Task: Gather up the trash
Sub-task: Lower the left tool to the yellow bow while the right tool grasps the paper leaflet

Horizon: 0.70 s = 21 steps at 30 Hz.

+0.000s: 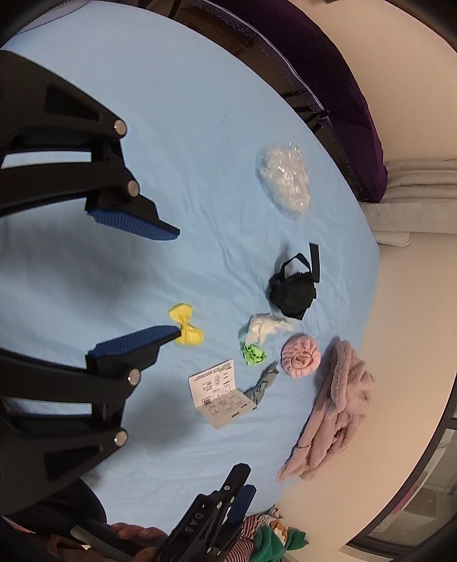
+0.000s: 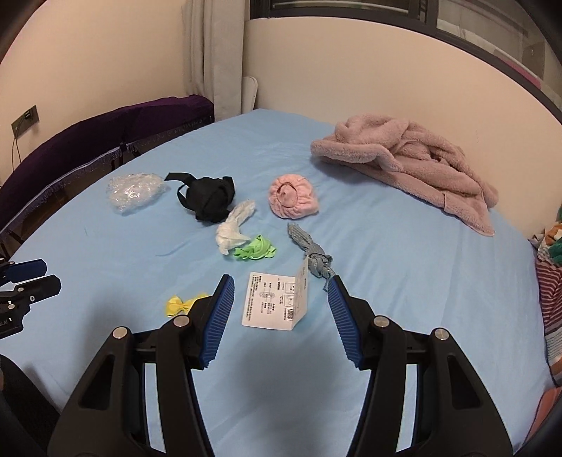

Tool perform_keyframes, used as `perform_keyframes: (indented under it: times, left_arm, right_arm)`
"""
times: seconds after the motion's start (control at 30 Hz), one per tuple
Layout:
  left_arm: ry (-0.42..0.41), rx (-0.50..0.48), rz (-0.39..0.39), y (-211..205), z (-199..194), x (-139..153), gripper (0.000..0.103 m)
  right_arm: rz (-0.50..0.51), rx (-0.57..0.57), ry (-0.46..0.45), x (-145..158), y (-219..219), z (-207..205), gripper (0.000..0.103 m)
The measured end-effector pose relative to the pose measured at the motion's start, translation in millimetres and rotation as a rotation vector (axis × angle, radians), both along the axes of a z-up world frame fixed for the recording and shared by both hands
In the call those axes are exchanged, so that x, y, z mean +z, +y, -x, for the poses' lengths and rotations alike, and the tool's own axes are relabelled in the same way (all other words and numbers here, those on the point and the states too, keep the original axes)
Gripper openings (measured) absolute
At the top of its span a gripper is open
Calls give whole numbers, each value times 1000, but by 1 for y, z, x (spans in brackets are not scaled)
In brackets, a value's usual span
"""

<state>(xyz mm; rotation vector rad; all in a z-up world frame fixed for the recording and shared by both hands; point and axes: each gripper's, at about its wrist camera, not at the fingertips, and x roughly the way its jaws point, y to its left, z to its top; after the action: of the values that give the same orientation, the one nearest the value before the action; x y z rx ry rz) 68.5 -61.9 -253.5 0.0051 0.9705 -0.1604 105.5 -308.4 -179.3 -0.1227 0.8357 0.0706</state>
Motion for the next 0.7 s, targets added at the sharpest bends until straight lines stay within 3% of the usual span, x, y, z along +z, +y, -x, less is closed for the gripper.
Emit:
perform_keyframes:
  times: [0.57,0.7]
  left_arm:
    - [109,-79,-18,-50,-78,-84,51]
    - [122,-91,-19,-56,-88,-98,51]
  right_arm:
    - [24,-18,133,-72,-16,-59,53]
    - [39,-5,171,-87,-14,-71,49]
